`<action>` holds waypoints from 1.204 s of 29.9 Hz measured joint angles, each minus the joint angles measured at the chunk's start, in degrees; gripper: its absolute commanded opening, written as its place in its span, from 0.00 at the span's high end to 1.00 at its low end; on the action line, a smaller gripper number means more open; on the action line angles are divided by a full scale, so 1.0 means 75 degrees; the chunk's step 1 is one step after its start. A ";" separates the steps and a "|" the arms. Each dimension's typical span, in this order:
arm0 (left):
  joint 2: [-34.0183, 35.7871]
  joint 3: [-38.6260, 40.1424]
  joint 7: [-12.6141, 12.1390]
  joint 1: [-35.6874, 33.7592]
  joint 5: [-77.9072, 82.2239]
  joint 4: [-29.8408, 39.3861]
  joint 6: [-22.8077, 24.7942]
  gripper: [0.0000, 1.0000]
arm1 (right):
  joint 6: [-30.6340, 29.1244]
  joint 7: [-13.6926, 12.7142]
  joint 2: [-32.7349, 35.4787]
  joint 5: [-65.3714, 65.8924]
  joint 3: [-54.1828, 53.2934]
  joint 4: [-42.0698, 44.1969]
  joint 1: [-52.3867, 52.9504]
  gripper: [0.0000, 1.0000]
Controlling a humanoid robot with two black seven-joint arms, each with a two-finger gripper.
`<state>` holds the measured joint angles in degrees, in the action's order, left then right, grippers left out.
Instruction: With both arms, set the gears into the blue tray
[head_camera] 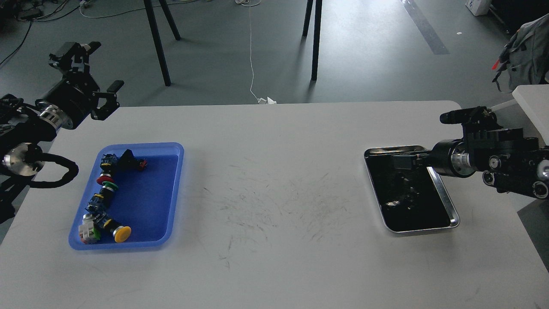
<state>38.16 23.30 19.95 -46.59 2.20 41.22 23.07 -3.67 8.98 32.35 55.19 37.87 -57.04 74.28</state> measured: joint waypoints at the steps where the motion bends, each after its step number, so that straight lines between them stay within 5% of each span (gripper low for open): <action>1: 0.0000 0.0000 0.0000 0.0000 0.0000 0.0000 -0.0003 0.01 | 0.0004 0.0000 -0.0091 0.0001 0.0000 0.0103 -0.0083 0.04; 12: 0.0000 -0.0012 -0.0012 0.0000 0.0000 0.0000 -0.0014 0.01 | 0.0007 0.0107 -0.0405 0.0013 0.0018 0.0517 -0.0536 0.08; 18: 0.0000 -0.0012 -0.0012 0.0000 0.0007 0.0000 -0.0017 0.01 | -0.0027 0.0126 -0.0430 0.0030 0.0019 0.0518 -0.0548 0.21; 27: 0.0010 -0.0023 -0.0012 0.0031 0.0012 0.0000 -0.0017 0.01 | -0.0055 0.0210 -0.0424 0.0244 0.0270 0.0519 -0.0476 0.22; 36: 0.0001 -0.0024 0.0000 0.0035 0.0012 0.0000 -0.0017 0.01 | -0.0073 0.0256 -0.0441 0.0347 0.0295 0.0530 -0.0447 0.40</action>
<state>38.16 23.11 19.95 -46.33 2.29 41.22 22.94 -4.22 10.90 29.04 57.79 40.08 -53.07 70.92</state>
